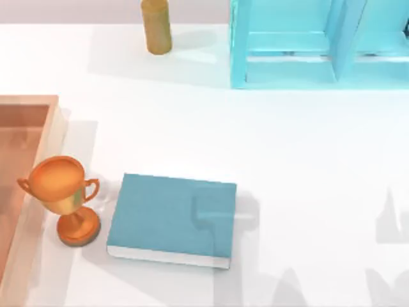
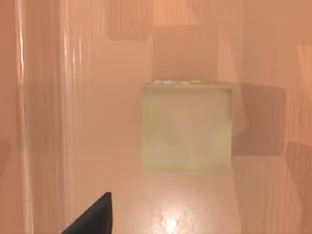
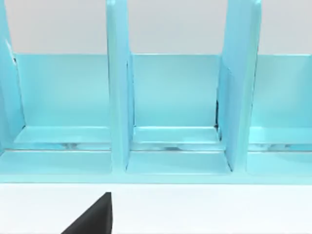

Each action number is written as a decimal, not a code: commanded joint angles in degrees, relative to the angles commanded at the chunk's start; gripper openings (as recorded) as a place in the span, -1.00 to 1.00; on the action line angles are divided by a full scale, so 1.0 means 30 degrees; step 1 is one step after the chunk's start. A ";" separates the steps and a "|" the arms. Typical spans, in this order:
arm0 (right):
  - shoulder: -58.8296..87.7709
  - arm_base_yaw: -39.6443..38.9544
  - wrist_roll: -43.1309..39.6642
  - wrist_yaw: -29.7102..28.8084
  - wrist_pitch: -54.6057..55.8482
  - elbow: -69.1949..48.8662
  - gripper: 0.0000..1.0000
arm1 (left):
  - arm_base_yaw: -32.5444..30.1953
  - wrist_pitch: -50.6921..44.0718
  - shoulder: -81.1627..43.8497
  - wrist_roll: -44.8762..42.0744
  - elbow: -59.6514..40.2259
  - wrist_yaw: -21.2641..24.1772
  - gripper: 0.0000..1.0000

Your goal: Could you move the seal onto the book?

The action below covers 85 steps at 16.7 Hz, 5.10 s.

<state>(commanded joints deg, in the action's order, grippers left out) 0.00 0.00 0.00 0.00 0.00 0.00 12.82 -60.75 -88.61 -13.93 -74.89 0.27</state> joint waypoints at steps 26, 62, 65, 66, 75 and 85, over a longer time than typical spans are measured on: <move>0.0000 0.0000 0.0000 0.0000 0.0000 0.0000 1.00 | 0.0889 0.3130 -0.7712 -0.0990 0.0474 0.0027 1.00; 0.0000 0.0000 0.0000 0.0000 0.0000 0.0000 1.00 | -0.2647 -0.4051 -0.6260 0.3268 -0.5503 0.0160 -1.00; 0.0000 0.0000 0.0000 0.0000 0.0000 0.0000 1.00 | -0.5759 -0.6278 -0.5626 0.5756 -0.7078 0.0024 -1.00; 0.0000 0.0000 0.0000 0.0000 0.0000 0.0000 1.00 | -0.6499 -0.6818 -0.5458 0.6417 -0.7404 -0.0008 -1.00; 0.0000 0.0000 0.0000 0.0000 0.0000 0.0000 1.00 | -0.7614 -0.7446 -0.5251 0.7576 -0.7895 -0.0095 -1.00; 0.0000 0.0000 0.0000 0.0000 0.0000 0.0000 1.00 | -1.4059 -0.3488 -0.6782 1.3804 -0.7030 -0.0507 -1.00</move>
<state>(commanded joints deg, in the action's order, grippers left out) 0.00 0.00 0.00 0.00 0.00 0.00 -29.36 -71.22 -108.96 27.48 -95.98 -1.25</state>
